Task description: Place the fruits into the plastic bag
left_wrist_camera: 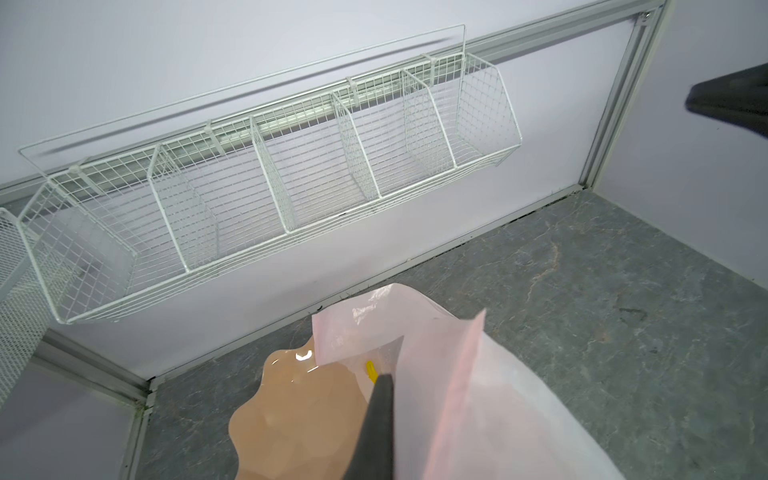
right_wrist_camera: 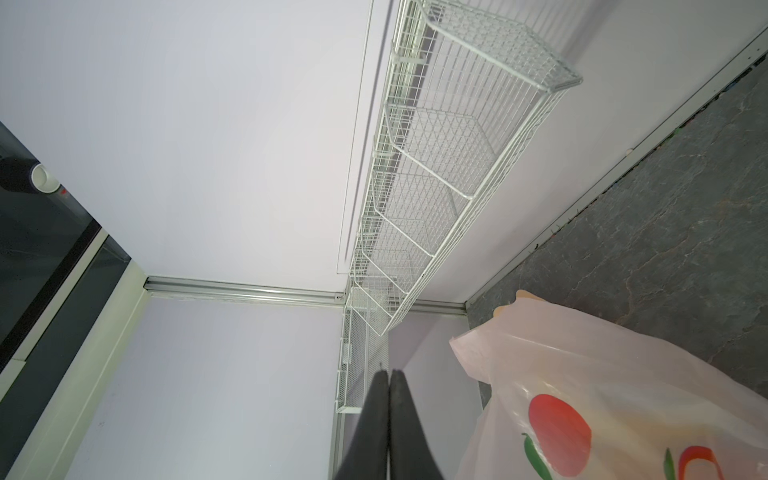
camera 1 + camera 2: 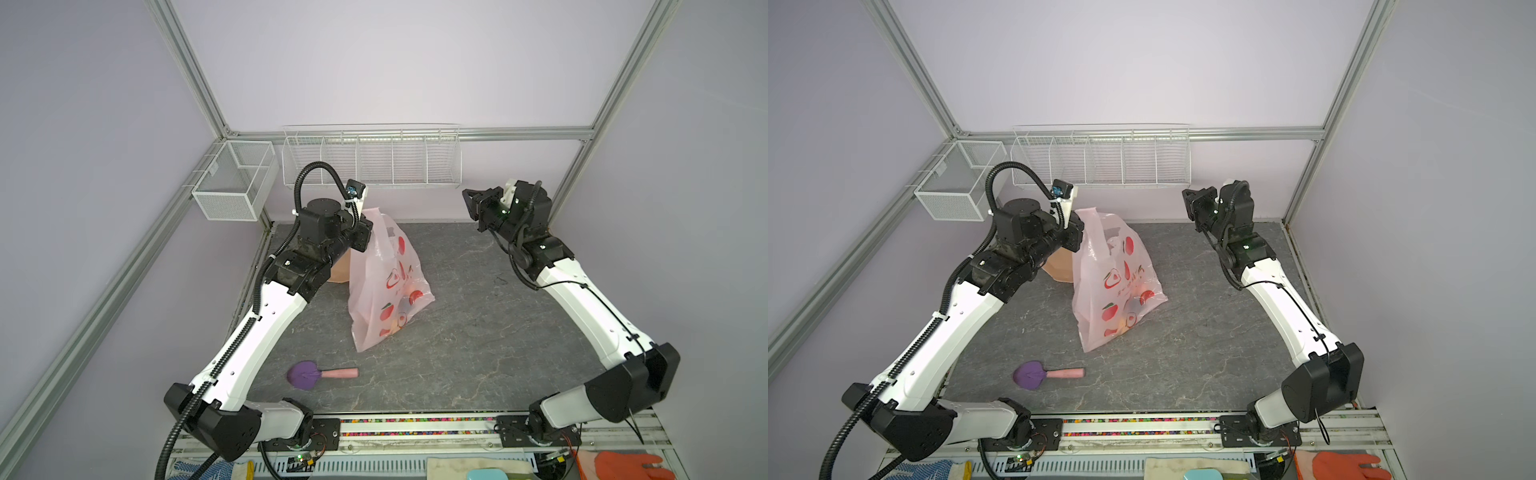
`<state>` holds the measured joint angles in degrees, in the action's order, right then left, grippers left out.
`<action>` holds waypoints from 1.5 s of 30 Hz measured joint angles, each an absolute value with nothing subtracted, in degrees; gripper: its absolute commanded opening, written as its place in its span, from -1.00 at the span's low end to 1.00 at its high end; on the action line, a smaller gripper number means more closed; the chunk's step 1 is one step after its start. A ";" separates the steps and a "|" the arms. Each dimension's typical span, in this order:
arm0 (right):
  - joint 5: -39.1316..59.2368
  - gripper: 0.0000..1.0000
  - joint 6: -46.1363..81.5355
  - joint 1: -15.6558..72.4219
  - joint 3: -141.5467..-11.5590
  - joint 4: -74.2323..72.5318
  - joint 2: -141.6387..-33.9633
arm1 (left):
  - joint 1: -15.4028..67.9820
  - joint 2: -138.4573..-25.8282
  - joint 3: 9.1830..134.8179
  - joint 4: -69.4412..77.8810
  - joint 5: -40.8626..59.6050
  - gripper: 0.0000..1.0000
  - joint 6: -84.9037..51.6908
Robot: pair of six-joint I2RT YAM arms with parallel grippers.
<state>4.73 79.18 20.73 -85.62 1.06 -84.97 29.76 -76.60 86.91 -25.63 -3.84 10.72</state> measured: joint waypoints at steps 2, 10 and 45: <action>4.78 -0.86 79.13 20.38 -85.14 1.06 -84.97 | 29.74 -77.21 87.02 -25.93 -1.45 -1.00 11.79; 10.61 0.01 72.31 20.23 -86.96 7.55 -86.17 | 32.01 -74.11 82.15 -25.80 6.11 -1.00 14.09; 16.32 0.95 22.31 37.32 -142.34 40.75 -133.23 | 38.92 -59.77 64.18 -28.67 10.79 -1.00 9.56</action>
